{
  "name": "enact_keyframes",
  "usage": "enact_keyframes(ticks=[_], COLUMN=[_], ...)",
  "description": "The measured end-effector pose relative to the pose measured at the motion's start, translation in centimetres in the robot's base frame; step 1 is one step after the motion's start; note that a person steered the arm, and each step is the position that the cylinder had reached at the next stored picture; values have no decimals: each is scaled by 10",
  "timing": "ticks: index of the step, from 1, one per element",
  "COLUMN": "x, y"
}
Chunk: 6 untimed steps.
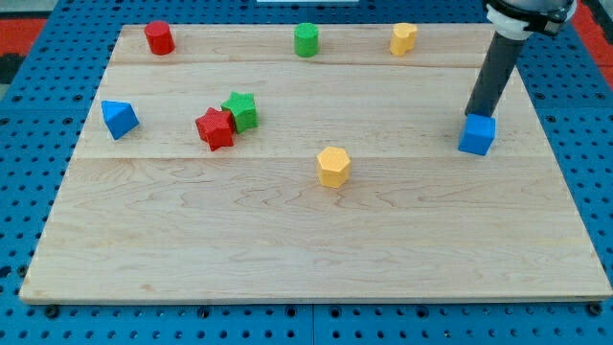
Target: Move your arm at the yellow hexagon
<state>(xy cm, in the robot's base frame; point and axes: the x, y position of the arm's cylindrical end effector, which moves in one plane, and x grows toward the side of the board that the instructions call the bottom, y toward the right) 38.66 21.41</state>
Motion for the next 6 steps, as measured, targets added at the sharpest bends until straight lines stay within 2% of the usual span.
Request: enact_keyframes(ticks=[1, 3, 5, 6], x=[-7, -21, -20, 22], y=[-14, -118, -174, -174])
